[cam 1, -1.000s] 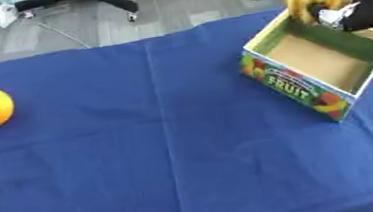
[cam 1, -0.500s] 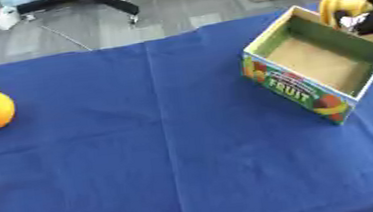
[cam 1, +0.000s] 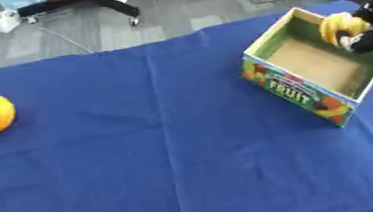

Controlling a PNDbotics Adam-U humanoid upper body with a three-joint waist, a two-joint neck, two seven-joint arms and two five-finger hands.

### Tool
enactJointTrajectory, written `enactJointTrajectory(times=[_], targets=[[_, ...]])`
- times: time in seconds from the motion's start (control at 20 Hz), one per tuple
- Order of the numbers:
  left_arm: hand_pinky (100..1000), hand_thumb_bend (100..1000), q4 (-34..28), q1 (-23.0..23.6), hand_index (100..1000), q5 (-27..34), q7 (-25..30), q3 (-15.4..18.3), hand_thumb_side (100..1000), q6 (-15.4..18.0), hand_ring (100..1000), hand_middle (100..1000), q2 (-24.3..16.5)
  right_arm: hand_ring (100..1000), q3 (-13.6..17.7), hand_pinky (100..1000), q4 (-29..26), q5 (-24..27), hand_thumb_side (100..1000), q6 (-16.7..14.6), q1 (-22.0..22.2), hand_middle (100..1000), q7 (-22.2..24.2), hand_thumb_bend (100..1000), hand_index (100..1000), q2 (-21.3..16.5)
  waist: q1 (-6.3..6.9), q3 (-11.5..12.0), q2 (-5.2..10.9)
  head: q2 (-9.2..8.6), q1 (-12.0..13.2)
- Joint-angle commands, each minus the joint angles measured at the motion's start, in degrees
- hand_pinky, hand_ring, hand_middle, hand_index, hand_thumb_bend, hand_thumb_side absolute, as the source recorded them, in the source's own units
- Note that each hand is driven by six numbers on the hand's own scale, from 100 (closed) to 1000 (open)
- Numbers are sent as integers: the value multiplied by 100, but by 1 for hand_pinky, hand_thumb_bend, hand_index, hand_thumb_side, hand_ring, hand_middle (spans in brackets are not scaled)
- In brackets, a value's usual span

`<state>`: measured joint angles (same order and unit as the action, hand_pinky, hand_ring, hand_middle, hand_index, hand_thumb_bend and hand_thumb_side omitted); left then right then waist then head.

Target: Pick up the objects with one hand, pass them to the other hand, and then place them into the box on the other side of the table.

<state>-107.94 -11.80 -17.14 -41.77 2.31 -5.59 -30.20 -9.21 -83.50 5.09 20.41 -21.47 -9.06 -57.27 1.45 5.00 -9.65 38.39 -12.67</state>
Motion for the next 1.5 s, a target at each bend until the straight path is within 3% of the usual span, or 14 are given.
enactJointTrajectory(times=[0.05, 0.2, 0.25, 0.45, 0.5, 0.55, 0.6, 0.65, 0.8, 1.05, 1.25, 1.4, 1.5], targets=[[732, 628, -54, -46, 705, -21, -28, 83, 448, 13, 603, 539, -77, 665, 35, 632, 60, -93, 100, -59, -101, 570, -28, 262, 631, -118, 69, 6, -11, -56, 31], [732, 628, -54, -49, 705, -28, -30, 83, 448, 14, 603, 539, -76, 665, 19, 632, 89, -102, 100, -79, -115, 570, -42, 262, 631, -108, 69, 8, -11, -49, 43], [731, 628, -56, -50, 705, -34, -31, 85, 446, 16, 604, 539, -77, 691, 14, 647, 102, -70, 100, -89, -122, 613, -39, 300, 680, -96, 70, 14, -13, -47, 52], [731, 629, -61, -51, 704, -61, -31, 88, 447, 14, 604, 538, -71, 710, -56, 661, 205, -330, 100, -28, -175, 660, 44, 370, 725, -74, 72, 29, -21, -41, 62], [731, 629, -64, -52, 705, -71, -29, 88, 446, 16, 604, 539, -72, 735, -66, 674, 225, -412, 100, 3, -186, 715, 71, 460, 773, -70, 72, 31, -23, -37, 62], [731, 629, -67, -53, 705, -82, -28, 88, 446, 17, 604, 539, -71, 735, -74, 674, 237, -493, 100, 39, -197, 715, 104, 460, 773, -64, 73, 32, -24, -35, 62], [731, 628, -68, -53, 705, -91, -26, 88, 444, 16, 604, 539, -71, 771, -87, 692, 249, -582, 100, 86, -204, 768, 146, 566, 825, -64, 72, 33, -25, -30, 61], [731, 628, -68, -53, 705, -99, -25, 88, 443, 15, 604, 539, -71, 809, -95, 710, 253, -687, 100, 135, -212, 811, 191, 614, 870, -65, 72, 34, -25, -27, 62], [731, 629, -67, -47, 705, -117, -23, 90, 444, 12, 605, 539, -72, 872, -106, 746, 202, -1069, 163, 259, -220, 878, 339, 689, 938, -69, 72, 32, -24, -17, 67], [731, 628, -66, -42, 705, -133, -29, 98, 443, 12, 605, 539, -71, 900, -53, 764, 29, -1422, 188, 330, -212, 915, 609, 716, 962, -81, 72, 19, -15, 0, 90], [731, 629, -66, -28, 705, -162, -32, 106, 442, 13, 605, 540, -77, 896, 158, 746, -210, -1046, 193, 438, -196, 925, 453, 674, 972, -71, 76, -3, -6, 14, 113], [730, 626, -64, -14, 705, -182, -47, 125, 439, 8, 605, 540, -80, 889, 430, 729, -678, -355, 231, 540, -115, 926, -1, 632, 977, -132, 77, -27, -3, 17, 143], [730, 625, -62, -4, 705, -192, -59, 138, 437, 0, 605, 540, -88, 887, 651, 724, -1162, 254, 279, 595, -23, 925, -439, 557, 979, -193, 77, -50, 1, 18, 171]])
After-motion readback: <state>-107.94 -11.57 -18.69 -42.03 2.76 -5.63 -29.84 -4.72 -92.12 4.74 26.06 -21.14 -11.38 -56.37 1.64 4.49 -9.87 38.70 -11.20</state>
